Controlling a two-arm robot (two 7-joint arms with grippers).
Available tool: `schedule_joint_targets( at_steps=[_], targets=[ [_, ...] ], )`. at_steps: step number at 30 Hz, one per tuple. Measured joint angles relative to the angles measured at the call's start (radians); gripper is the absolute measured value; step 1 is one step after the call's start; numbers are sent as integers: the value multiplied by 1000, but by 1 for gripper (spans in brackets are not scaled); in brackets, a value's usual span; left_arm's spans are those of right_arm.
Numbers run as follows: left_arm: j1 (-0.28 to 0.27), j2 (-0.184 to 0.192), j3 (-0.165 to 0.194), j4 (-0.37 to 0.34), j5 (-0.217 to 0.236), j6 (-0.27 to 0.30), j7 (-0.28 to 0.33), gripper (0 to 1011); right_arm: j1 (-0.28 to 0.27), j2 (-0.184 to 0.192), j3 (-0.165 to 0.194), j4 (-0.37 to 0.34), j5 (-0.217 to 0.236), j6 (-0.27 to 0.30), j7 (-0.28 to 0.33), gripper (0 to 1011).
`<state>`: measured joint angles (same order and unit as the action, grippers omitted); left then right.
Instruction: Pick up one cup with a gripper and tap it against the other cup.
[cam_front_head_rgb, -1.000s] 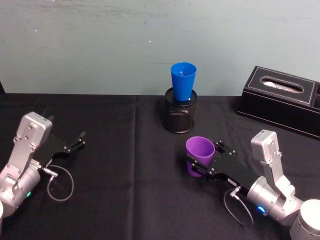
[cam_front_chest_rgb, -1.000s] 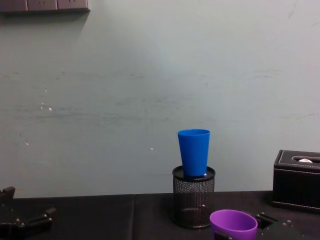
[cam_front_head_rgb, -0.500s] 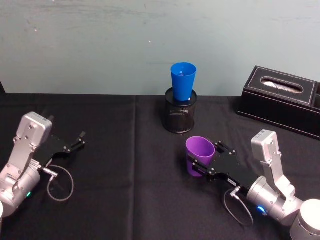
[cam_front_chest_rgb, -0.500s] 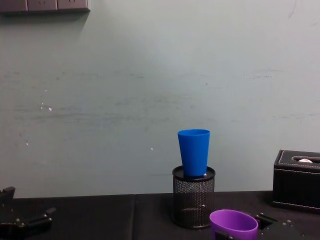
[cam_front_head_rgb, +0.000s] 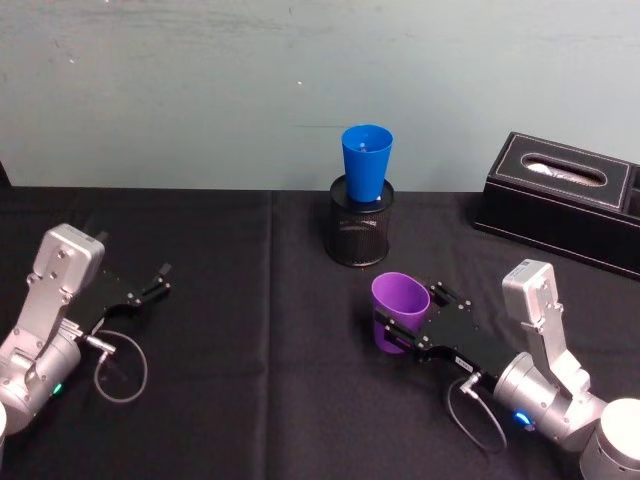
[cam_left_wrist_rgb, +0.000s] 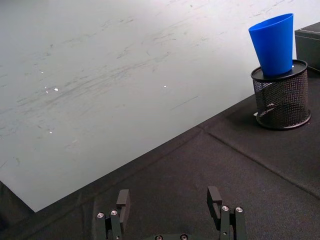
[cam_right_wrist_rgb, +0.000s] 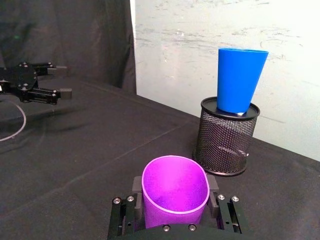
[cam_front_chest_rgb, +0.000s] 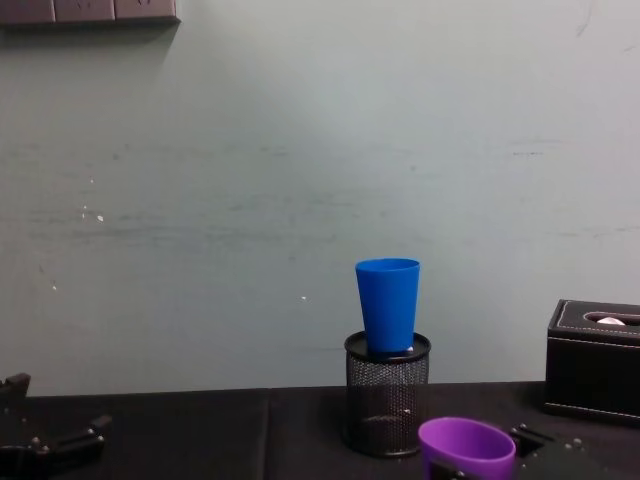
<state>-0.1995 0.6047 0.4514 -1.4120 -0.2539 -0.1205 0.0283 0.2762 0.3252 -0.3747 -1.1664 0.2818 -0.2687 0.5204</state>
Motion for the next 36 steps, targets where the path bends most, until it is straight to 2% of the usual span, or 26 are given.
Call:
schedule_joint_targets(
  at_steps=[7,14,20,29,36],
  targets=[
    [0,0,0,0,0,0,0,1011,-3,4,1,-40,10,-2,16,738],
    [0,0,0,0,0,0,0,1011,-15,10,14,-112,-19,7,-38,738],
    [0,0,0,0,0,0,0,1011,-14,5,32,-167,-26,23,-64,738],
    [0,0,0,0,0,0,0,1011,19,-18,58,-183,-7,53,-88,738],
    [0,0,0,0,0,0,0,1011,40,-26,66,-181,-25,67,-118,738]
  ],
)
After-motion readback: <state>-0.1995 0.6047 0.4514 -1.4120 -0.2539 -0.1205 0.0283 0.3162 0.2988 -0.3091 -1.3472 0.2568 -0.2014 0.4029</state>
